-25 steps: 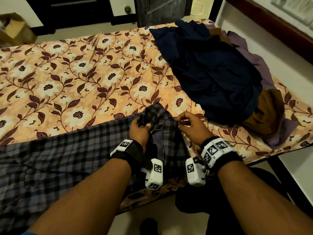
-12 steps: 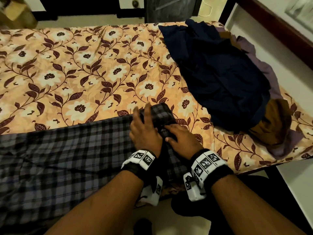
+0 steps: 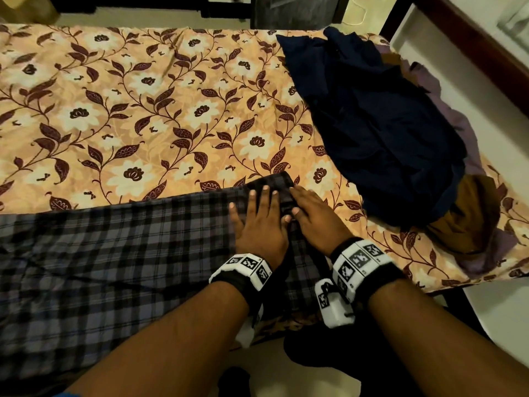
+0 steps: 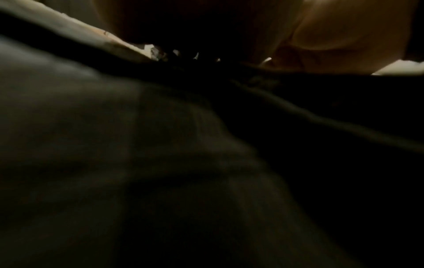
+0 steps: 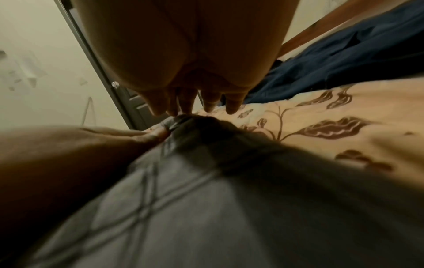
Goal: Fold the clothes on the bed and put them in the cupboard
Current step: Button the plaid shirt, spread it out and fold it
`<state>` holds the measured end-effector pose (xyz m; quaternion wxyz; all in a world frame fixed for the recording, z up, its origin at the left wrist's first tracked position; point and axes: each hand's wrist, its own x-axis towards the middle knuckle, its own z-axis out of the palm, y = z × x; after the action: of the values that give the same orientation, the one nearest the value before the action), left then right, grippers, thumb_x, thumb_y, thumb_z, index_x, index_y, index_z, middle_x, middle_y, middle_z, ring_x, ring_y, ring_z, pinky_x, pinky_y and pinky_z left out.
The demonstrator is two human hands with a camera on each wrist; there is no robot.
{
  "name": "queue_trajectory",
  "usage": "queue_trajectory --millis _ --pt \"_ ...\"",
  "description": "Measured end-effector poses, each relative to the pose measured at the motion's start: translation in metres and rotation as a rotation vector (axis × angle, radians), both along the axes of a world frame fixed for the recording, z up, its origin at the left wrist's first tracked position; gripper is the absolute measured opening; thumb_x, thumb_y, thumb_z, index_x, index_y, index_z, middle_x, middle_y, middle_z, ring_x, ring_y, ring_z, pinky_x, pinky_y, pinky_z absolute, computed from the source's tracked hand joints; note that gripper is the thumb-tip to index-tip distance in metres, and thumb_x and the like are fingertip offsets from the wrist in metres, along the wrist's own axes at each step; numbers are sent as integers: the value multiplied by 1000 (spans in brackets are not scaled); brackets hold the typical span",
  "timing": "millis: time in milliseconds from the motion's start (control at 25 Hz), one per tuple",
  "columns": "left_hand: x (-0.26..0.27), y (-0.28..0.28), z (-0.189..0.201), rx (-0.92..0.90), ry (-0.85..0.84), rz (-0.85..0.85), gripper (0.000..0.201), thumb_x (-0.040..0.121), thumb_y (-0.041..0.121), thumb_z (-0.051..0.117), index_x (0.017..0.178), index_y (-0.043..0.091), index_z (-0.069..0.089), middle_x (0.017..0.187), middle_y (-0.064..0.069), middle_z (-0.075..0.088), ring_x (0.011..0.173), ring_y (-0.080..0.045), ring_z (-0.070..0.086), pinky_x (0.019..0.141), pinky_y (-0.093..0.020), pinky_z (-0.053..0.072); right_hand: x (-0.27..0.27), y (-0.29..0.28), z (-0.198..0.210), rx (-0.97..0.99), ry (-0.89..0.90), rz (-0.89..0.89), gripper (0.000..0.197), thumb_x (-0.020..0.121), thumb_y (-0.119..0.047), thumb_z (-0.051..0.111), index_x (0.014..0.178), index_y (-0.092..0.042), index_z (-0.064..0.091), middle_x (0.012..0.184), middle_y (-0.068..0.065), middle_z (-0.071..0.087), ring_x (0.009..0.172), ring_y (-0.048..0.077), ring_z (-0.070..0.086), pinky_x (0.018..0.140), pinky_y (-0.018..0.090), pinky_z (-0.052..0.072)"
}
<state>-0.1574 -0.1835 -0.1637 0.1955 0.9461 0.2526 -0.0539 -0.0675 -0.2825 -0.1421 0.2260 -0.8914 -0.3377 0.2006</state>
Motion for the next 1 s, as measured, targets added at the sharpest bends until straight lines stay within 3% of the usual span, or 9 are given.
queue_trajectory --millis 160,280,400,520,680,760,800,880,1000 --pt "-2 1 -20 -77 9 127 70 100 56 21 152 30 -18 156 3 -32 148 -26 -18 112 -61 -12 24 27 -21 -297 33 116 54 102 -34 33 152 -34 12 161 -9 6 148 21 5 115 47 12" --pt "-5 3 -16 -190 -73 204 80 97 60 32 153 28 -14 161 -4 -21 150 -25 0 117 -55 -4 40 24 -23 -187 107 27 59 100 -41 38 151 -37 11 161 -9 6 148 18 8 116 50 14" --pt "-13 1 8 -330 -139 438 84 93 56 46 156 25 -1 160 -9 21 144 -29 24 114 -52 16 23 -7 -5 188 317 -262 55 96 -33 53 147 -25 34 154 2 32 138 18 35 110 37 35" --pt "-12 -2 25 -388 17 412 87 90 55 51 155 26 1 150 -8 40 135 -36 35 108 -49 28 -10 -43 12 251 492 -349 38 98 -28 52 135 -19 53 131 -2 56 119 12 53 85 16 44" --pt "18 -40 72 -1032 -208 112 103 77 28 66 150 47 -4 142 -4 51 121 -31 54 101 -47 47 5 -75 25 422 610 -642 45 96 -50 41 130 -24 54 121 -3 63 106 17 61 82 33 51" --pt "30 -50 94 -1357 -364 171 89 86 2 61 153 37 14 134 6 50 105 -15 61 84 -33 56 26 -97 25 553 758 -798 65 87 -66 41 129 -18 55 108 5 68 91 22 67 71 33 52" --pt "29 -45 100 -1369 -451 259 74 90 -7 54 151 28 30 131 6 52 97 -10 61 77 -26 56 34 -108 25 565 805 -864 75 79 -74 44 130 -18 51 106 7 67 88 23 64 71 34 50" --pt "19 -23 85 -1056 -534 360 53 92 -9 45 138 18 51 130 0 59 97 -11 64 82 -26 57 43 -125 21 516 865 -937 63 82 -72 46 124 -25 47 100 5 63 81 22 59 66 35 49" --pt "4 -5 38 -455 -230 106 48 100 15 42 148 19 39 155 -7 36 140 -32 36 114 -43 30 48 -131 15 423 822 -883 26 96 -46 47 98 -23 58 82 3 62 62 16 55 49 24 47"
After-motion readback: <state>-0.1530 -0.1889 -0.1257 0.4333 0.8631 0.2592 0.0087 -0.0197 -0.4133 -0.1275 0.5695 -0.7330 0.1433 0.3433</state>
